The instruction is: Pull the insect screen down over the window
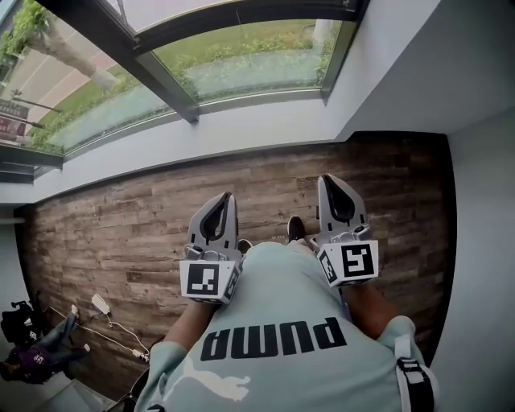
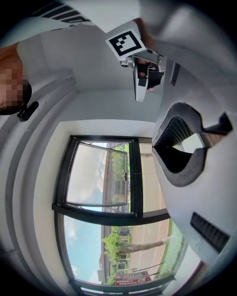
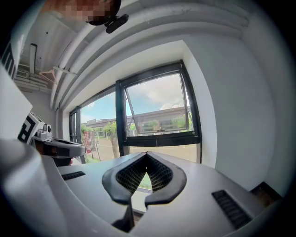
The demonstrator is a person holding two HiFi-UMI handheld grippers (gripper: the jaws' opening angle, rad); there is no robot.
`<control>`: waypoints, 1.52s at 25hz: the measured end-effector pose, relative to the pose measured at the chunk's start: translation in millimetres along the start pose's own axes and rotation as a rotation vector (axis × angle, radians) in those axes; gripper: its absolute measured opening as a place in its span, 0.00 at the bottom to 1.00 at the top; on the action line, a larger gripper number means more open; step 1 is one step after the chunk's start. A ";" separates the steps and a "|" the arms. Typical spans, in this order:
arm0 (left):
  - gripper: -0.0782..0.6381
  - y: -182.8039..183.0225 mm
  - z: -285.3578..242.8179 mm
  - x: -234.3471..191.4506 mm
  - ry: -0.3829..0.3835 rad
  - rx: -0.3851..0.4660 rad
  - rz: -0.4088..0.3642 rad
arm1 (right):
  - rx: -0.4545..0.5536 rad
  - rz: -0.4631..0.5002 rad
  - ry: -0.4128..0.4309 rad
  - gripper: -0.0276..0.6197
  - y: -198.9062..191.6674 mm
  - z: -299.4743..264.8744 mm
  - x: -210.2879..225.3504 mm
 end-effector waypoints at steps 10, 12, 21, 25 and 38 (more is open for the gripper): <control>0.13 -17.5 91.8 -57.8 -0.030 -0.006 0.048 | -0.080 -0.017 -0.014 0.05 -25.3 45.1 -124.2; 0.13 -22.6 102.6 -56.9 -0.067 -0.010 0.051 | -0.080 -0.022 -0.035 0.05 -26.9 53.4 -136.0; 0.13 -28.2 125.3 -56.8 -0.125 0.010 0.051 | -0.079 -0.021 -0.072 0.05 -35.6 76.8 -167.2; 0.13 -28.2 133.1 -61.4 -0.112 0.012 0.042 | -0.068 -0.013 -0.073 0.05 -37.6 79.2 -169.6; 0.13 -27.1 150.2 -73.9 -0.087 0.019 0.033 | -0.058 0.011 -0.064 0.05 -38.8 78.5 -185.5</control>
Point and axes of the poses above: the fingertips, and each gripper's own axes: z backward along the fingers, x to its right, y out of its top, the point moved 1 cm from there along z, backward along the fingers, and after that the axes turned 12 degrees about x, right-handed, at the moved point
